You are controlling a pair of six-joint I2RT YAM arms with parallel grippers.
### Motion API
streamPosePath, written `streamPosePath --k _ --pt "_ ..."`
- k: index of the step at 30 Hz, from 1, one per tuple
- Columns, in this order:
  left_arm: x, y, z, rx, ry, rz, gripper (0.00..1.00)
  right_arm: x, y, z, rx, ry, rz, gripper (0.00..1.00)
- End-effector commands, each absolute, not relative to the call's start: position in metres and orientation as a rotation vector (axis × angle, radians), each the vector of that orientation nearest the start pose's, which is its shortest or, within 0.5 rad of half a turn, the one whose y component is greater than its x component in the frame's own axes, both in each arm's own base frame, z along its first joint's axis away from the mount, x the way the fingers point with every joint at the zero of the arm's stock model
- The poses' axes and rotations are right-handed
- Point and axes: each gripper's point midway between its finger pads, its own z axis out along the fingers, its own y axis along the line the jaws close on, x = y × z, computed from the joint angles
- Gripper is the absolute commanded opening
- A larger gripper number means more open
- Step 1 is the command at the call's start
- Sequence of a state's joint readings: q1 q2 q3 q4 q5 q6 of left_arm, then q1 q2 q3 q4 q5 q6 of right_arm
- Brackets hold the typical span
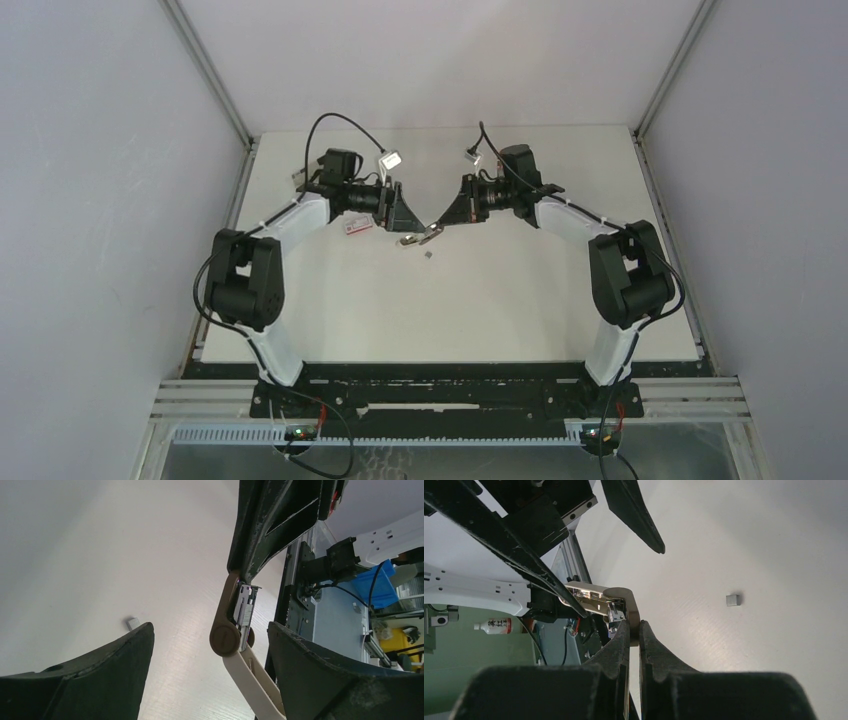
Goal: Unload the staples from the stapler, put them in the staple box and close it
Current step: Unload the staple at the center of the board.
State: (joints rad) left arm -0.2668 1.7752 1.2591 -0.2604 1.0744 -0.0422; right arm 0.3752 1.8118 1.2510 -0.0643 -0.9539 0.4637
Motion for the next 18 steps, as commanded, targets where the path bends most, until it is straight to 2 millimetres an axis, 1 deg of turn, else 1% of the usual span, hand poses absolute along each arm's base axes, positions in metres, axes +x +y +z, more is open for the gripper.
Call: streamPosePath --k 1,6,9,11,16,18 --pt "0.344 -0.259 0.181 0.809 2.025 -1.469 0.87 0.345 0.306 0.203 -0.605 2.089 1.495 0.00" --pt "0.336 -0.260 0.178 0.840 2.028 -1.526 0.83 0.343 0.307 0.205 -0.625 2.079 1.482 0.00" --pt "0.330 -0.261 0.177 0.871 2.029 -1.552 0.79 0.342 0.308 0.205 -0.631 2.077 1.480 0.00" --pt "0.327 -0.261 0.175 0.883 2.038 -1.560 0.74 0.342 0.308 0.206 -0.635 2.074 1.482 0.00" --pt "0.325 -0.263 0.172 0.887 2.047 -1.581 0.57 0.339 0.311 0.208 -0.646 2.068 1.484 0.00" --pt "0.325 -0.263 0.172 0.888 2.045 -1.585 0.55 0.339 0.310 0.208 -0.646 2.068 1.485 0.00"
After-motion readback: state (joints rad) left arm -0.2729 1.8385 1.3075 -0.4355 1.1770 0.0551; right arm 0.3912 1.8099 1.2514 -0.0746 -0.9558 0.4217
